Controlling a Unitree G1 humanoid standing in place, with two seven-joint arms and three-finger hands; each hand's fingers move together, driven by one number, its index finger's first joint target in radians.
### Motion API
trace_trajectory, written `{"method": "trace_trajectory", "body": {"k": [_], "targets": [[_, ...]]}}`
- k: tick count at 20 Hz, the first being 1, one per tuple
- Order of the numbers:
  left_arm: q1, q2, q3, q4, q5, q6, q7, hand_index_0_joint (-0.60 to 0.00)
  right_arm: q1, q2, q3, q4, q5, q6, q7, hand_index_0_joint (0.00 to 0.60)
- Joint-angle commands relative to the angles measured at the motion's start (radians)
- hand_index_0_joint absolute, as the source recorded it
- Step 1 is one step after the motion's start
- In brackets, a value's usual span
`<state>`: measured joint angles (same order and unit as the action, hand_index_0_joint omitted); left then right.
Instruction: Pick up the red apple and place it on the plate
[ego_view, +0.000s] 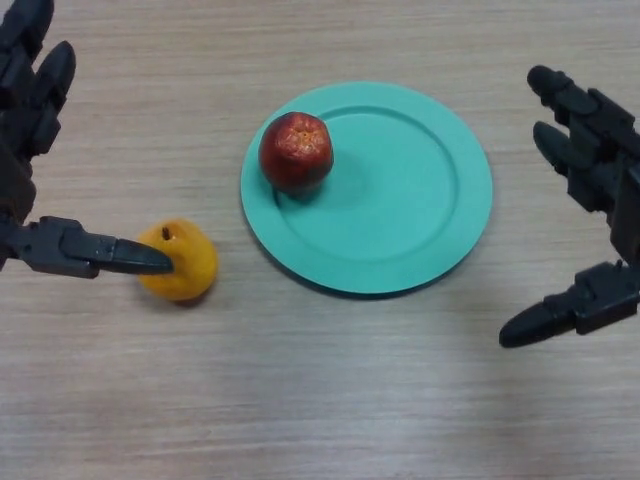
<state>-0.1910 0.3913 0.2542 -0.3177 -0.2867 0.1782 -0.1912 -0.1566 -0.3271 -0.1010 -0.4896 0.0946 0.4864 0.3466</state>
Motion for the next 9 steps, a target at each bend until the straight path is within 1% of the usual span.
{"method": "trace_trajectory", "body": {"k": [1,3,5,7,9], "targets": [[-0.032,0.058,0.09,-0.034,-0.005,-0.123,0.011,0.0,-0.016,-0.01,-0.076,-0.077,0.053,-0.068,-0.013,0.0],[-0.027,0.059,0.09,-0.047,0.008,-0.108,0.017,0.0,-0.013,-0.007,-0.076,-0.085,0.065,-0.06,-0.025,0.0],[-0.02,0.068,0.098,-0.078,0.004,-0.053,0.003,0.0,-0.024,-0.012,-0.079,-0.099,0.075,-0.04,-0.033,0.0],[-0.011,0.065,0.104,-0.098,0.016,-0.026,-0.013,0.0,-0.031,-0.022,-0.086,-0.12,0.091,-0.019,-0.022,0.0],[-0.014,0.06,0.098,-0.105,0.032,-0.018,-0.009,0.0,-0.024,-0.019,-0.098,-0.128,0.116,-0.027,-0.014,0.0]]}}
